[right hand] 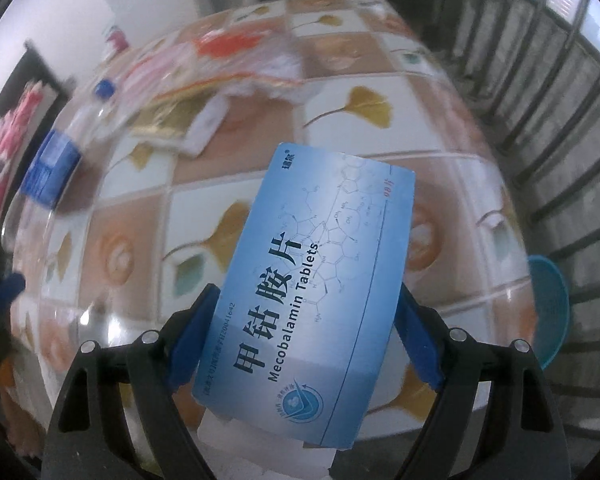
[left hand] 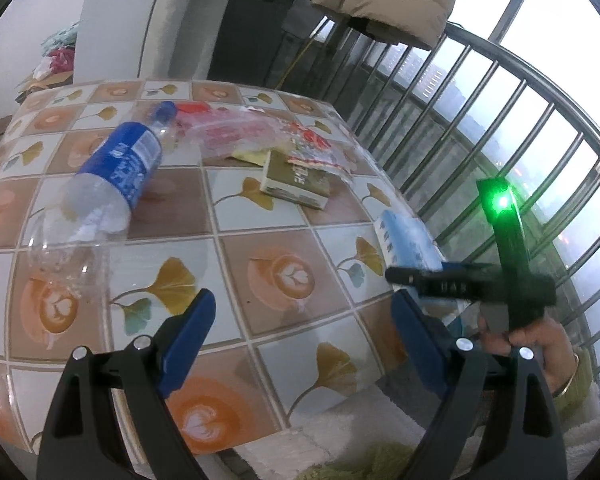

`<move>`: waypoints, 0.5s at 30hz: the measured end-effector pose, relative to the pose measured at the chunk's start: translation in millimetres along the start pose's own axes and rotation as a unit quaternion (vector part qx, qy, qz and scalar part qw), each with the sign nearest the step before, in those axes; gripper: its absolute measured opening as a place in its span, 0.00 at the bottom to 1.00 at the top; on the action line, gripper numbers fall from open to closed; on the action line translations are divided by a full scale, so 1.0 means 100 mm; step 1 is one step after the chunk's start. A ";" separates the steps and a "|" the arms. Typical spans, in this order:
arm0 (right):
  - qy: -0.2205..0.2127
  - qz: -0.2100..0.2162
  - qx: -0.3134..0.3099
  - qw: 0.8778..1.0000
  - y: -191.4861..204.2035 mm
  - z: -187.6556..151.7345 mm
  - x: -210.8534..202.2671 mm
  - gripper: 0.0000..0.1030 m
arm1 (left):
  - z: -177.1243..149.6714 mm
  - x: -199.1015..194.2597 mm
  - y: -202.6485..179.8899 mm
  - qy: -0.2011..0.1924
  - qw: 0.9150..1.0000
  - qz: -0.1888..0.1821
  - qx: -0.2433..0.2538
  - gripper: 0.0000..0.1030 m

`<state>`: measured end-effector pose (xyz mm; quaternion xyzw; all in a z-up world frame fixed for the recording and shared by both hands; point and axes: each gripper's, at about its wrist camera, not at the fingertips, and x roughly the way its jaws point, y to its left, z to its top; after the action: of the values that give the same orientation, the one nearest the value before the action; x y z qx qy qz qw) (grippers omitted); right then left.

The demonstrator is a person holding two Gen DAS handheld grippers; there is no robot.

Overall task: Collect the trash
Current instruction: 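Grasp the clear plastic wrapper with the left tool while the right tool holds the box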

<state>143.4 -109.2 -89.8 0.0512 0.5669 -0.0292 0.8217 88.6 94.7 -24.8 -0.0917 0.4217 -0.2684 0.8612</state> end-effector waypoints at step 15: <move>-0.036 0.037 0.058 0.997 -0.36 0.23 0.07 0.77 | 0.25 0.22 -0.17 -0.008 1.000 -0.008 0.015 0.84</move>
<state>164.0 -147.8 -90.3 0.1186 0.5317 -0.0337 0.8379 112.9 66.4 -17.5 -0.0844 0.4101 -0.2808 0.8636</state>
